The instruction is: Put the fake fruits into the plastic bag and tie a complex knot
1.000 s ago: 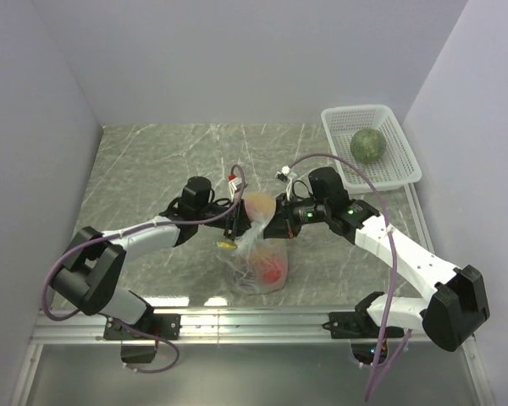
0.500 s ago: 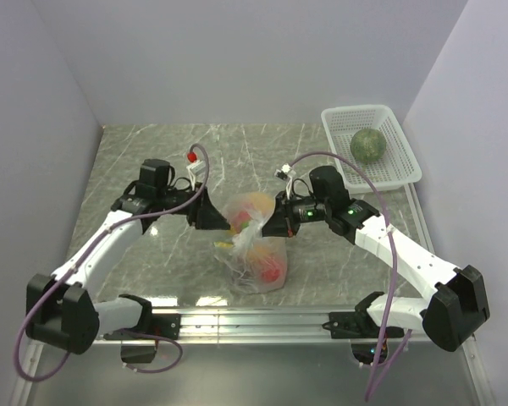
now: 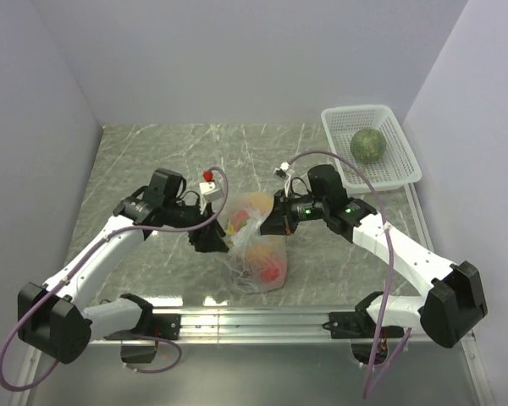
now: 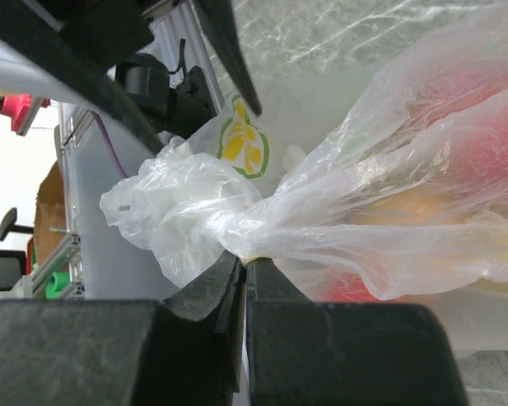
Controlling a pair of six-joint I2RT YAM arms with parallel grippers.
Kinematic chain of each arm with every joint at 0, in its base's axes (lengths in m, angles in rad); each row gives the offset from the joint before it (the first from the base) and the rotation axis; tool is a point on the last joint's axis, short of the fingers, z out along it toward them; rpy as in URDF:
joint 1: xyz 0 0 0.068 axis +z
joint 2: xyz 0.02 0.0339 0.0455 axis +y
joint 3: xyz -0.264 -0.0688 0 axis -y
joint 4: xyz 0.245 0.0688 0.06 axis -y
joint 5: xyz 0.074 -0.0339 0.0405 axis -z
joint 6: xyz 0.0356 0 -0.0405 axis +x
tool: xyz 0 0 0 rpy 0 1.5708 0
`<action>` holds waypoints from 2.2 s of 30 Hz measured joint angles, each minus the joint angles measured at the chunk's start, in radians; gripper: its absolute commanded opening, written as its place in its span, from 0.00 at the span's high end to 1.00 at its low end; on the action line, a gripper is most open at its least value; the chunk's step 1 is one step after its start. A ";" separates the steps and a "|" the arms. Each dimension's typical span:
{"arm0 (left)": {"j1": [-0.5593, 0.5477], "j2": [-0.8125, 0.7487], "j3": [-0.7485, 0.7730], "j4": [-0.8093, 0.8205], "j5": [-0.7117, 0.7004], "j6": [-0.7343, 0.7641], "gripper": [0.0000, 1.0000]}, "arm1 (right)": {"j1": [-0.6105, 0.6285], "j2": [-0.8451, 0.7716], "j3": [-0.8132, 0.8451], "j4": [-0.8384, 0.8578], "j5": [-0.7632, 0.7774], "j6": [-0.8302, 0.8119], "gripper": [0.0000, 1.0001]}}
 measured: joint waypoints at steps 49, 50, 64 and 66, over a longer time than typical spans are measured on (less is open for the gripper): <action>0.095 0.002 -0.033 0.052 -0.166 0.131 1.00 | -0.309 -0.004 0.177 -0.536 -0.053 -0.664 1.00; 0.103 0.000 -0.033 0.048 -0.167 0.138 1.00 | -0.317 -0.006 0.177 -0.542 -0.051 -0.670 1.00; 0.205 -0.004 -0.036 -0.020 -0.131 0.266 0.79 | -0.424 0.003 0.100 -0.587 -0.009 -0.818 0.87; 0.208 0.002 -0.019 -0.061 -0.126 0.305 0.55 | -0.406 0.026 0.125 -0.626 0.005 -0.816 0.48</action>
